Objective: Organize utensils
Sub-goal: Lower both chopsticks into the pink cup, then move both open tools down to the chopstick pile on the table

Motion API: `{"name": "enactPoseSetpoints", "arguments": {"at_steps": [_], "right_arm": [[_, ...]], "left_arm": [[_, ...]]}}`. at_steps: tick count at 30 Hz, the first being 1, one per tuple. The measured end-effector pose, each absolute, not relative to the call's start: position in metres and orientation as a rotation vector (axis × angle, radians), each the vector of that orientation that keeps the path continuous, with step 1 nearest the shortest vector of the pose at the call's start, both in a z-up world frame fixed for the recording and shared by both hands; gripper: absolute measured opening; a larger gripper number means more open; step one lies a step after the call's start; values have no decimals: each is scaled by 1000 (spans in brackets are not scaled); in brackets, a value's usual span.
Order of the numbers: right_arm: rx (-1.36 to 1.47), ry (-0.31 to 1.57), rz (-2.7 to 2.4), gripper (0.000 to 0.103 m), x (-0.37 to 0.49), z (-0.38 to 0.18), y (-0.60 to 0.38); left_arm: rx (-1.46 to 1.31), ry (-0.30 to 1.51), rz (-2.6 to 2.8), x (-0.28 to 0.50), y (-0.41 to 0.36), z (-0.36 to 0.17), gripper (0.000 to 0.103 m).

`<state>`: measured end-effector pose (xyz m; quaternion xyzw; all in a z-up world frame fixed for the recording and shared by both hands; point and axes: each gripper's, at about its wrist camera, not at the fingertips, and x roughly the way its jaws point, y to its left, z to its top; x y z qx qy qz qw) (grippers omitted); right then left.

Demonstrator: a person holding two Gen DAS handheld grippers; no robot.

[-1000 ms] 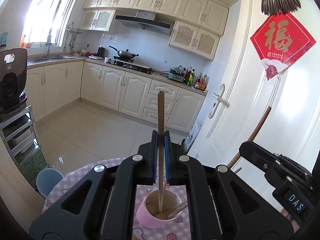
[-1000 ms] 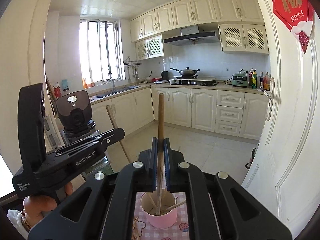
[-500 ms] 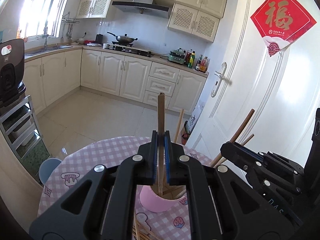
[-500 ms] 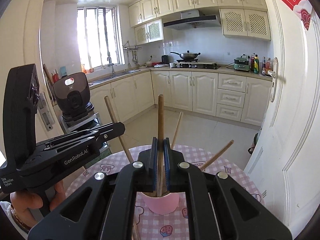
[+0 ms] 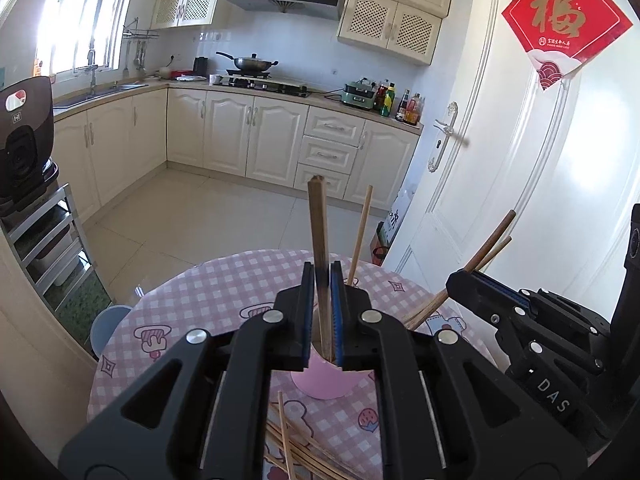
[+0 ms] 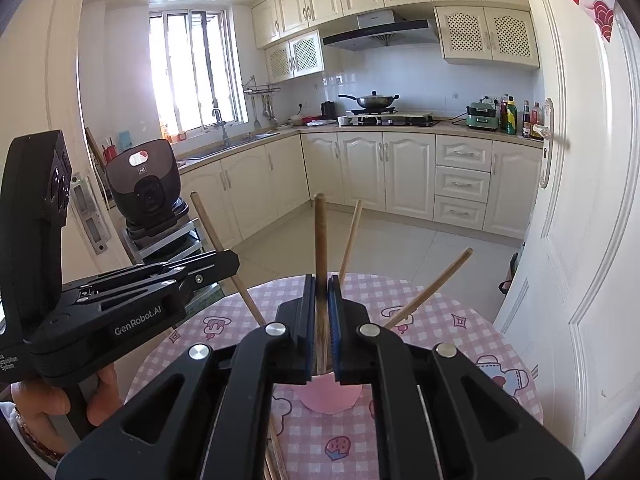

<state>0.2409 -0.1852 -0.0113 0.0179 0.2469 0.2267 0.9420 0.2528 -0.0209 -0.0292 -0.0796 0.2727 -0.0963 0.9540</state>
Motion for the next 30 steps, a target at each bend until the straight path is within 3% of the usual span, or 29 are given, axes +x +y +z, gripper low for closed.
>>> {"name": "enactPoseSetpoints", "arguments": {"at_steps": [1,2,3,8,14,20,30], "right_arm": [[38,505,462,6,240,-11,-186],[41,505,461,6,239,-11,-187],[44,505,460,6,239,-11,-188],[54,506,462,6,230,-11,-187],[65,502,462,25,216,-11,-189],[71,492,458,31,196,-13,-192],[37,567,471,34,173,-46,-189]], "left_arm": [[-164,554,-192,250,-20,-29,33],[-162,548,-184,248,-21,-27,60],[-155,524,-169,243,-20,-26,66],[-103,488,-140,224,-23,-20,67],[-72,457,-124,200,-18,-16,74],[-52,459,-121,178,-12,-18,78],[-83,724,-166,180,17,-68,78]]}}
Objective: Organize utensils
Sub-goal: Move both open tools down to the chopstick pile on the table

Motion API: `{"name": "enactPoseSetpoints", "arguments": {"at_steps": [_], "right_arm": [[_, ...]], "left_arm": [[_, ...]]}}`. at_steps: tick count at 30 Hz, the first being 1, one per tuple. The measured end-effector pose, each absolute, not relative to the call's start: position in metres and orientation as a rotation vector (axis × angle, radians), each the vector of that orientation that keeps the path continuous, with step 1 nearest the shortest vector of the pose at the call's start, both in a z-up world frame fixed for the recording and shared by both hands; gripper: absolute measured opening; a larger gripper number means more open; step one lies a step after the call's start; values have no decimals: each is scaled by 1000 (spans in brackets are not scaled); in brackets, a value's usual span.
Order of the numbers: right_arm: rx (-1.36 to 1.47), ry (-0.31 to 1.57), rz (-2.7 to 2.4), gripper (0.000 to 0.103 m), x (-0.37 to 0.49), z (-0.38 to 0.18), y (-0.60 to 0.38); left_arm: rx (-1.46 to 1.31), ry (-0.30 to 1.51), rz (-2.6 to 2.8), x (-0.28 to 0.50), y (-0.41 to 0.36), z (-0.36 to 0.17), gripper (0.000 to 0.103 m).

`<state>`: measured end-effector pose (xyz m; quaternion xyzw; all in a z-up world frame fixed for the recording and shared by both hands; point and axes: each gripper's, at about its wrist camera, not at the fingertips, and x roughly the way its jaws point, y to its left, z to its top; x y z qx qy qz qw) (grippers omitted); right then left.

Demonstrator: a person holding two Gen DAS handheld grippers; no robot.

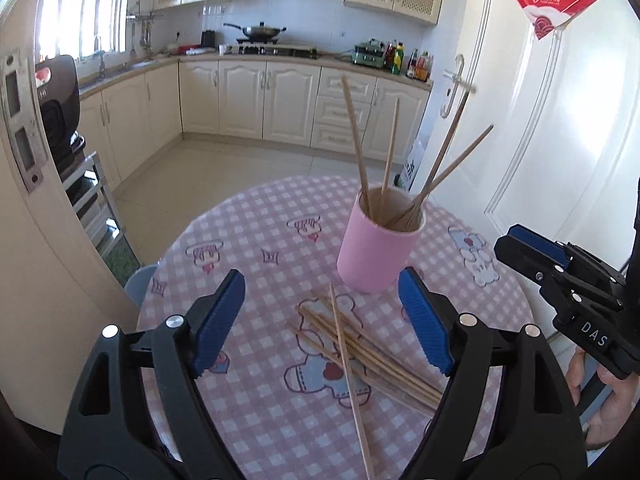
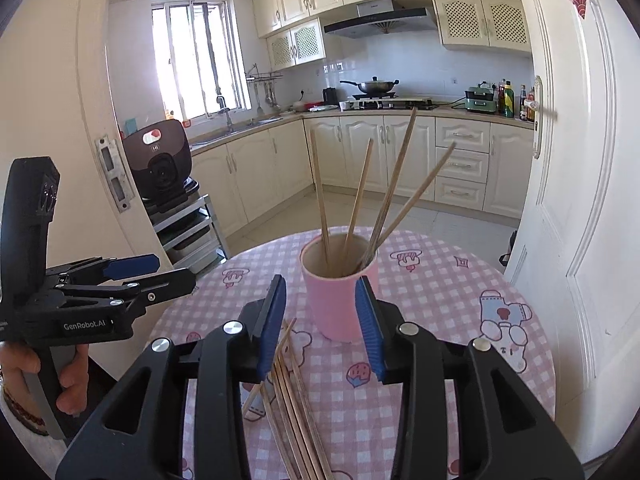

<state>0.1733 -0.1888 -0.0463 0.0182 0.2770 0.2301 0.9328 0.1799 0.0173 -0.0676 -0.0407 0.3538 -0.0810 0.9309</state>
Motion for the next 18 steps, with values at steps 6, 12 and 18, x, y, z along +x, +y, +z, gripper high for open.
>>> {"name": "enactPoseSetpoints", "arguments": {"at_steps": [6,12,18], "right_arm": [[34,677,494,34,176,-84,-179],[23,764,508,34,182,-113,-173],[29,815,518,34,185,-132,-169]], "left_arm": [[-97,849,-175,188,22,-112,69],[-116,940,-199,200,12,-142,57],[-94,1006,-221,213,-11,-160,43]]}}
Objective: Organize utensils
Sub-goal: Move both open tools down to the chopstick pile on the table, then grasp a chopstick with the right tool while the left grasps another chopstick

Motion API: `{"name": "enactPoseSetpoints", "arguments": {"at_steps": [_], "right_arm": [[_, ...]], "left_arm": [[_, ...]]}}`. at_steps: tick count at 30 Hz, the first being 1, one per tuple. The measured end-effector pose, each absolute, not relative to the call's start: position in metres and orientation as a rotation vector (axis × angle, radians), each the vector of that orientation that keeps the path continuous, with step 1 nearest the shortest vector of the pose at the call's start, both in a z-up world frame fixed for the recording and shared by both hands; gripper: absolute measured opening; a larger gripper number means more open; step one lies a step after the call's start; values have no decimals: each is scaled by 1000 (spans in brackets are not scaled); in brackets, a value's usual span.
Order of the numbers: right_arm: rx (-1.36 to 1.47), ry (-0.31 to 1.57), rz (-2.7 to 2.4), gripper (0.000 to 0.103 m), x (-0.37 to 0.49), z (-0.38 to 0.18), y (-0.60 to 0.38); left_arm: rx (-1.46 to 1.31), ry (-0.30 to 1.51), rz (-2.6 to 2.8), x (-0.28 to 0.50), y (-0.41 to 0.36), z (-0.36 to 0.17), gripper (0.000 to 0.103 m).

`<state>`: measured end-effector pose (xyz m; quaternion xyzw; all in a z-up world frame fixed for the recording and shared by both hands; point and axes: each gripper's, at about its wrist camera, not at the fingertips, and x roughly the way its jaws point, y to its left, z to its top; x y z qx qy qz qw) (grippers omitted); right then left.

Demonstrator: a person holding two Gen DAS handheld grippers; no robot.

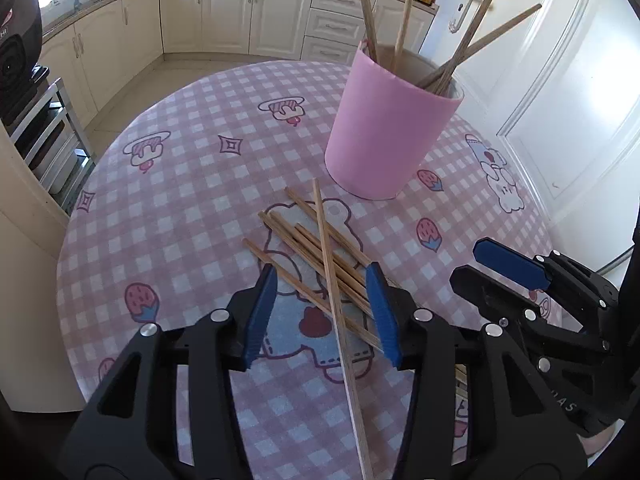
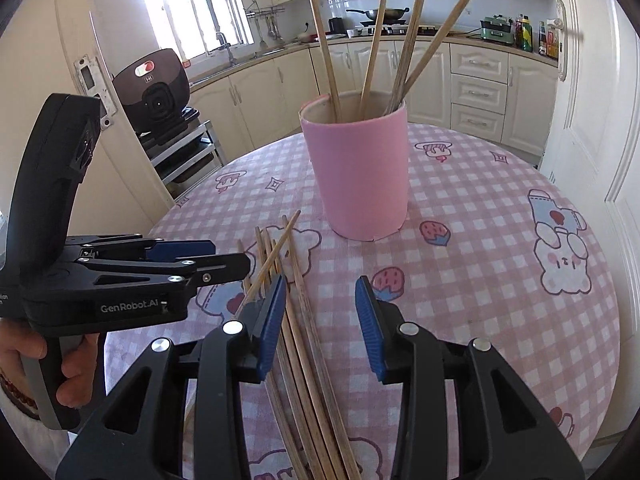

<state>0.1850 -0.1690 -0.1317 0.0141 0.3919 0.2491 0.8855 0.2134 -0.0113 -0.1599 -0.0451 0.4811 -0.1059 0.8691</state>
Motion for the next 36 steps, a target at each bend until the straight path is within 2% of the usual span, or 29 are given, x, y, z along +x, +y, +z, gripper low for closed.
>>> {"name": "enactPoseSetpoints", "arguments": {"at_steps": [7,10,11,13,26,36], "right_arm": [[55,847,524,34,190,-145,-171],[64,856,524,34,192,-148,-173],[66,857,527,34,192,-148,-173],[65,864,530,34,194,-149,-173],[-76,941,587,34,225,-156,-132],[-218,971,562,23,245,-163,-108]], "left_arm": [[-58,1066,-217,232,-26,-180,35],[-60,1078,-212,240,-29,-186,25],[-68,1072,-211,241,-29,-186,16],[-72,1067,-208,245,-29,-186,8],[-143,978,-173,234,15,-157,7],[-177,963,-161,230,40,-154,7]]}}
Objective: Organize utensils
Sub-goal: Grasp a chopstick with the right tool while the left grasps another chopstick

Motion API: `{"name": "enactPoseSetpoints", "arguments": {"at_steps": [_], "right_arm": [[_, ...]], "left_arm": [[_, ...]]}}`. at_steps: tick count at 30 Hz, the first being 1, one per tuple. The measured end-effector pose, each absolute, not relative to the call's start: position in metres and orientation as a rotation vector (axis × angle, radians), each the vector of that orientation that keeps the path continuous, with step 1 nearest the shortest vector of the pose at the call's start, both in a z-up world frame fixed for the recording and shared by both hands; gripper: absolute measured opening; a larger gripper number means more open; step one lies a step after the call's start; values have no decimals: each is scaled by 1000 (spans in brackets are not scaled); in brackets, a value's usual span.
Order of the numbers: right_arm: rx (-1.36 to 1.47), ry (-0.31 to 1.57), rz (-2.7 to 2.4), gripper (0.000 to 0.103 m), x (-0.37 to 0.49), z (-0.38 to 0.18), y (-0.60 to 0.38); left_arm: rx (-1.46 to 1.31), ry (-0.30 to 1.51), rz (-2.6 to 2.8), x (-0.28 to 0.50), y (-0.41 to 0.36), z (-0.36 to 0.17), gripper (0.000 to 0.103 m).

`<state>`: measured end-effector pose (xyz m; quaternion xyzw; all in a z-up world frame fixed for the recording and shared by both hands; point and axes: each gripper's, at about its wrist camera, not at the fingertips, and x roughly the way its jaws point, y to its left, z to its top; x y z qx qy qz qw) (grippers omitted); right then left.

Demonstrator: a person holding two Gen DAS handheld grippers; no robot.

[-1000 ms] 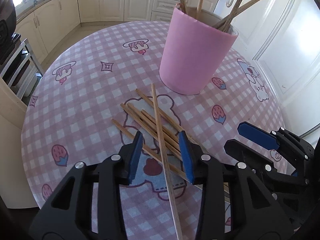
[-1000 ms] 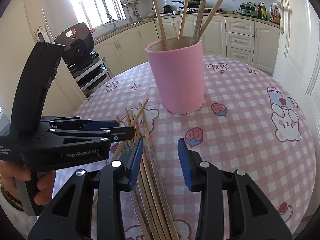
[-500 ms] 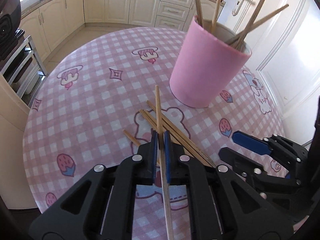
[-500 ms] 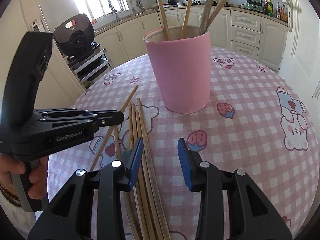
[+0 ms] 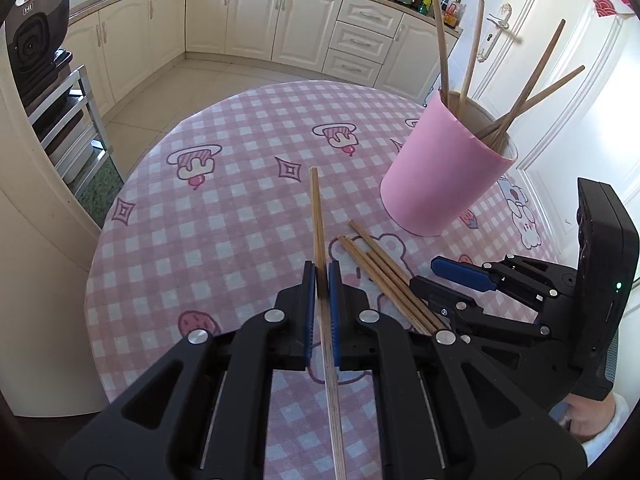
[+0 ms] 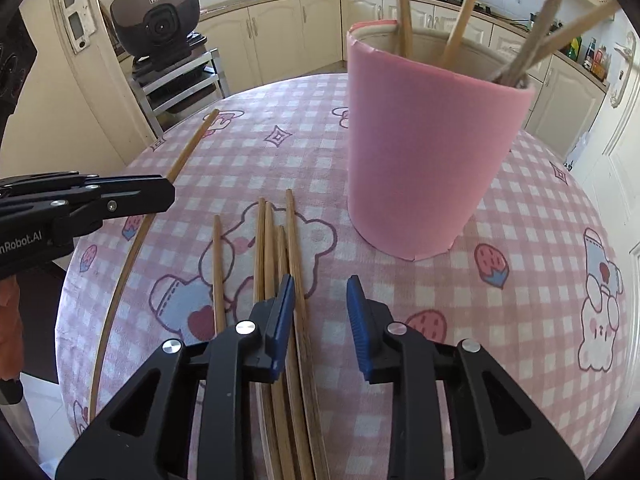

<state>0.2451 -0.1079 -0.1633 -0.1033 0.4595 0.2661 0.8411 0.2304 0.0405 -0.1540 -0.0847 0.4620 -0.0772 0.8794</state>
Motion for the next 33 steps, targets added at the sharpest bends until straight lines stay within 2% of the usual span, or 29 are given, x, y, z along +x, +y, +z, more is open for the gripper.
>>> {"name": "enactPoseSetpoints", "arguments": {"at_steps": [7,11,17,27,33], "right_arm": [[-347,998,543,16,250,-167,-82],[-351,1016,538,5,257,-169,-76],[-299,977,559,5,252,-157,-80],[-186,811,598,5,218,-89,-111],[-208,828,598,5,212,-96,-107]], "left_arm": [[-188,963,-169,233,45,-155,7],[-189,963,-168,233,44,-154,7],[-195,931,-178,225,47,-140,7],[-148,835,-213,201,32,-93,7],[-155,881,-184,203,33,-100,8]]}}
